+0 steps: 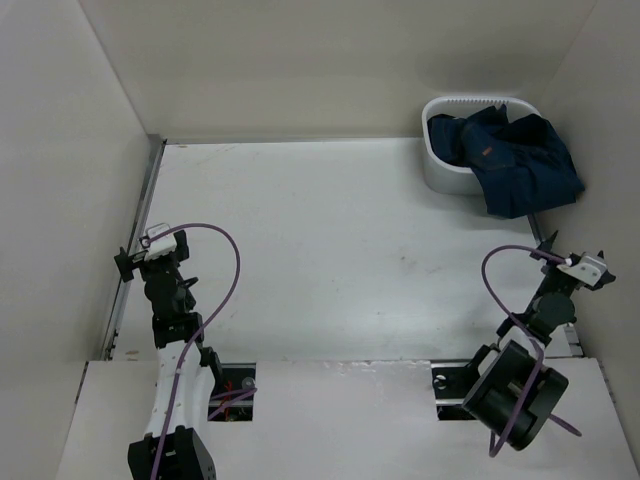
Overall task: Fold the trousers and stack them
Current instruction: Grab the trousers from the pile, then move the trousers to the center of the board, then flatten the trousers out
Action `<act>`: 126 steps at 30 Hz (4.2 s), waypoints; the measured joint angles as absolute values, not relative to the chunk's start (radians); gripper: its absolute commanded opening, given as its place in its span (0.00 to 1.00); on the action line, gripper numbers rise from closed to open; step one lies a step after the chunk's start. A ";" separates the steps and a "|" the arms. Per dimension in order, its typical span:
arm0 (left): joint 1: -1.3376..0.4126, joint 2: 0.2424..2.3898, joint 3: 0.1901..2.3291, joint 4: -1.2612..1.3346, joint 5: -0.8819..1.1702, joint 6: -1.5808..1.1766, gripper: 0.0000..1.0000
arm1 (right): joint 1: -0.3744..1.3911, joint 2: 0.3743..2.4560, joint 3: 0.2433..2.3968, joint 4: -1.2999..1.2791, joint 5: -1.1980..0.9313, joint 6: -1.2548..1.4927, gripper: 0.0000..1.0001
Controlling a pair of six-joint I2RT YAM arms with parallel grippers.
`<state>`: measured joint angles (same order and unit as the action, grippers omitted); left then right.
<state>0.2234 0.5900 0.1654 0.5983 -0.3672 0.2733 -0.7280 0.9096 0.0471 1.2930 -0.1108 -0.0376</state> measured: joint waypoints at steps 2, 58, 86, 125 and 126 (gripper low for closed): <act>0.223 0.590 0.165 0.598 -0.367 0.273 0.91 | -0.737 0.941 0.047 1.293 -0.096 -0.022 1.00; -0.184 1.151 1.028 -0.549 0.149 0.299 0.93 | -0.017 1.948 1.918 -0.440 0.458 0.070 0.00; 0.056 1.237 1.290 -0.368 0.178 0.077 0.93 | 0.981 1.576 1.598 0.455 0.696 0.157 0.00; -0.587 1.596 1.075 -0.437 0.202 0.166 0.92 | 0.411 1.311 0.735 -0.324 0.275 0.789 1.00; -0.616 1.614 1.082 -0.418 0.207 0.151 0.92 | 0.410 1.340 0.741 -0.302 0.260 0.788 1.00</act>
